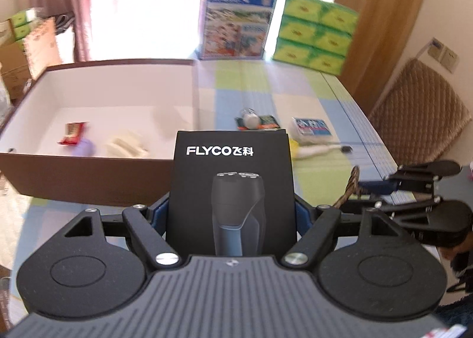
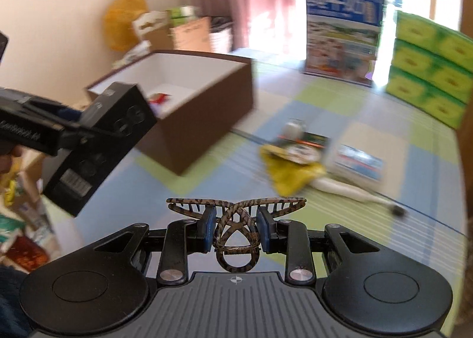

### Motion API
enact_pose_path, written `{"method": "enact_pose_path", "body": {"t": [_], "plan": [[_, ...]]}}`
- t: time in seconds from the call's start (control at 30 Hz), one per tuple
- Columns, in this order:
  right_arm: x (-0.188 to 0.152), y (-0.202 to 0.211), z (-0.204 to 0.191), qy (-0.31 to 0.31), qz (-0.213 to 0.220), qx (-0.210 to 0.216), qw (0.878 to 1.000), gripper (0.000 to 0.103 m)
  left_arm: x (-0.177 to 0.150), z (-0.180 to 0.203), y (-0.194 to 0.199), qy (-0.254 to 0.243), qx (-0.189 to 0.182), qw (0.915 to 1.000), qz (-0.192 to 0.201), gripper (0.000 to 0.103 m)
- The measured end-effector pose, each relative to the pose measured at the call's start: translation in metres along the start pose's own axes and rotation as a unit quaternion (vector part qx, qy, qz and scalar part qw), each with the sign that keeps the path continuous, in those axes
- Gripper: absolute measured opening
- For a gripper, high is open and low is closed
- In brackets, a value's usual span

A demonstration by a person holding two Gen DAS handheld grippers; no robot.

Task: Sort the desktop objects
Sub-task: 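Carry the shaver box and claw clip over the brown box with both tools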

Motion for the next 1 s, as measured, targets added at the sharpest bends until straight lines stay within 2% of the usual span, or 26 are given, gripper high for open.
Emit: {"method": "enact_pose_path", "body": {"t": [0.13,0.23,0.4,0.5,0.63,0.8,1.0], "plan": [[0.029,-0.015,-0.022,0.014,0.022,0.041,0.999,0.027,0.015,-0.034,0.017,0.018,0.021,0.9994,0.023,0.076],[0.055,-0.028,-0.036,0.033,0.038,0.054,0.997,0.027,0.031,-0.063,0.028,0.025,0.04,0.9978,0.047,0.076],[0.106,-0.057,-0.054,0.056,0.06,0.051,0.995,0.027,0.069,-0.108,0.032,0.027,0.067,0.9946,0.075,0.076],[0.136,-0.078,-0.06,0.055,0.066,0.033,0.996,0.027,0.097,-0.132,0.026,0.027,0.075,0.9934,0.084,0.076],[0.172,-0.111,-0.063,0.042,0.067,0.009,0.997,0.027,0.133,-0.161,0.009,0.02,0.087,0.9927,0.081,0.076],[0.21,-0.149,-0.059,0.019,0.063,-0.012,0.998,0.027,0.167,-0.189,-0.029,0.012,0.089,0.9943,0.057,0.076],[0.231,-0.195,-0.049,-0.005,0.039,-0.036,0.999,0.027,0.191,-0.213,-0.08,-0.011,0.096,0.9951,0.022,0.076]]}}
Point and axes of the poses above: each gripper's, at about its wrist camera, not at the fingertips, and y roughly against the way its jaws point, z to its right, x to its top, the point moved 3 cm from there along -y, roughly the way its jaws point, and after that the axes turned 12 degrees about y, right-handed, at the moved point
